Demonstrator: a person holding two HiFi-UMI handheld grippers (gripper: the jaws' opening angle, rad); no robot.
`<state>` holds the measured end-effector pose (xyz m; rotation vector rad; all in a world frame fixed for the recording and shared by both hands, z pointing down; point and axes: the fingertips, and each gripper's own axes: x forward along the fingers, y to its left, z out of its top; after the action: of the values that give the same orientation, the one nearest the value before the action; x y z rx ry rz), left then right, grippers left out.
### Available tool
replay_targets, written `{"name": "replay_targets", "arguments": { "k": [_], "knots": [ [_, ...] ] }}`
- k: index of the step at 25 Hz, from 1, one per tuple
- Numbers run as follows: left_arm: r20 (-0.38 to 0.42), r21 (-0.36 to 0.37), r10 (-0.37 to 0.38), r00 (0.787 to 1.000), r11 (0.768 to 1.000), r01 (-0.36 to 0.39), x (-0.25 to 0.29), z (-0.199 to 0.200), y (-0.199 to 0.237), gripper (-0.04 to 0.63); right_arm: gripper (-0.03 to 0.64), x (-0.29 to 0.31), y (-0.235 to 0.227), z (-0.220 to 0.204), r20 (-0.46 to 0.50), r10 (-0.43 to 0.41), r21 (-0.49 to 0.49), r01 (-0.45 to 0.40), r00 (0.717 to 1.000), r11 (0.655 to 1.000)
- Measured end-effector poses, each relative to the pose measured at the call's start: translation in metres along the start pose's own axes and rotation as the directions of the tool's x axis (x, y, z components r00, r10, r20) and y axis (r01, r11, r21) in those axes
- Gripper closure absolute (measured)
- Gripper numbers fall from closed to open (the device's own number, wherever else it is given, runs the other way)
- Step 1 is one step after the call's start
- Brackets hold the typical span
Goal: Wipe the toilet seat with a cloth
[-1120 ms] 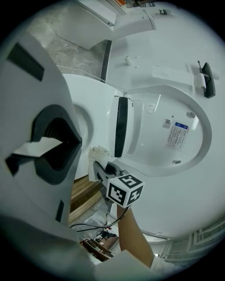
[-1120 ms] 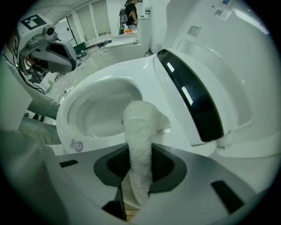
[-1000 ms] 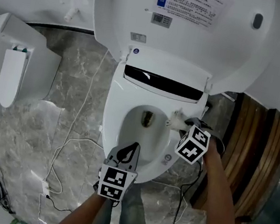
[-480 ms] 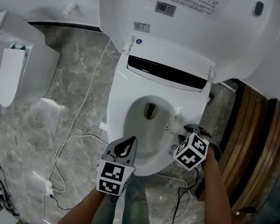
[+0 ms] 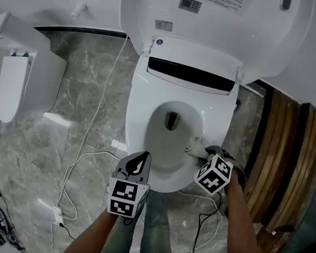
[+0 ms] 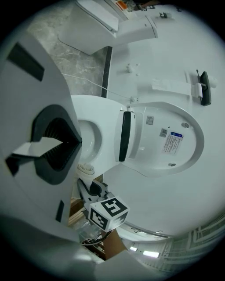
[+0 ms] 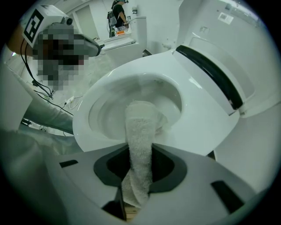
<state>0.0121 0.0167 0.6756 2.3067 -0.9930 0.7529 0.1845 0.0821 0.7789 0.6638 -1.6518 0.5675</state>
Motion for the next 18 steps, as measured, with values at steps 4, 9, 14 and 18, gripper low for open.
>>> {"name": "replay_targets", "arguments": {
  "k": [4, 9, 14, 18],
  "knots": [
    [-0.006, 0.018, -0.004, 1.000, 1.000, 0.004, -0.012, -0.009, 0.007, 0.584, 0.509, 0.001, 0.024, -0.002, 0.014, 0.013, 0.045, -0.013, 1.000, 0.999],
    [-0.010, 0.020, 0.006, 1.000, 1.000, -0.006, -0.025, -0.020, 0.020, 0.584, 0.509, 0.003, 0.066, -0.002, 0.015, 0.052, 0.061, -0.053, 0.999, 0.997],
    [-0.005, 0.017, 0.024, 1.000, 1.000, -0.024, -0.030, -0.023, 0.033, 0.584, 0.509, 0.004, 0.099, 0.001, 0.035, 0.078, 0.075, -0.080, 0.996, 0.994],
    [0.001, 0.016, 0.029, 1.000, 0.999, -0.029, -0.032, -0.022, 0.039, 0.584, 0.509, 0.005, 0.120, 0.003, 0.063, 0.098, 0.113, -0.105, 0.993, 0.988]
  ]
}}
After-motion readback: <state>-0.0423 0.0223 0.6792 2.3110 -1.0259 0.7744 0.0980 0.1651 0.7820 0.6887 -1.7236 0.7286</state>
